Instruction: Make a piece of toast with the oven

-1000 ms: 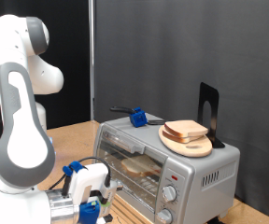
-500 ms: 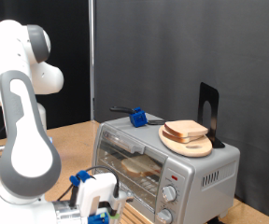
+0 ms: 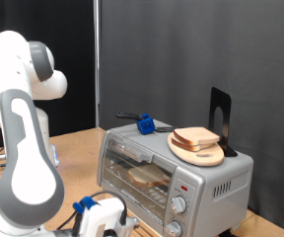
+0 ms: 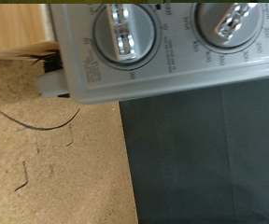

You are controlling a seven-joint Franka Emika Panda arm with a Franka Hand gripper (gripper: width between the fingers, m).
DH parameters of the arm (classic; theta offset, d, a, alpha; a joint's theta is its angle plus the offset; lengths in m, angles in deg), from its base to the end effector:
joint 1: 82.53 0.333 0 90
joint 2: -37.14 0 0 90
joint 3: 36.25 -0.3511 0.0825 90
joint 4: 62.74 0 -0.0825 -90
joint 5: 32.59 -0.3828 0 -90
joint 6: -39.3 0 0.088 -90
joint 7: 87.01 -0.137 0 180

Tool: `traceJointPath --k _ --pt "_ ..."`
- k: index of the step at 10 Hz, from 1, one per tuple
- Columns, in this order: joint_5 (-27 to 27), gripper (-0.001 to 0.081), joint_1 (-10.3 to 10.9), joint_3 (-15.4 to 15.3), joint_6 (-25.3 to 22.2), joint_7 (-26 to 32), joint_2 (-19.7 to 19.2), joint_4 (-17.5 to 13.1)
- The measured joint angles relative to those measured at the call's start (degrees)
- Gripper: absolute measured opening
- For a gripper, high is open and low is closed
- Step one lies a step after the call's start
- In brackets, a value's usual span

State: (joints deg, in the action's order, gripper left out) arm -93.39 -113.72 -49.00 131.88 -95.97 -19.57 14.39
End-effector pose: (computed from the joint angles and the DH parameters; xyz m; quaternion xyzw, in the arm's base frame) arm 0.6969 -0.1494 0.1718 -0.6829 0.3782 0.2423 0.5761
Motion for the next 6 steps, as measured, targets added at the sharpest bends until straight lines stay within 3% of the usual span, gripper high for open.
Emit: traceJointPath --k 2,6 --pt "0.3 0.0682 0.1 0.0 0.0 -0.1 -0.6 -0.9" --pt "-0.9 0.0682 0.3 -1.6 0.0 2.1 -1.0 0.8"
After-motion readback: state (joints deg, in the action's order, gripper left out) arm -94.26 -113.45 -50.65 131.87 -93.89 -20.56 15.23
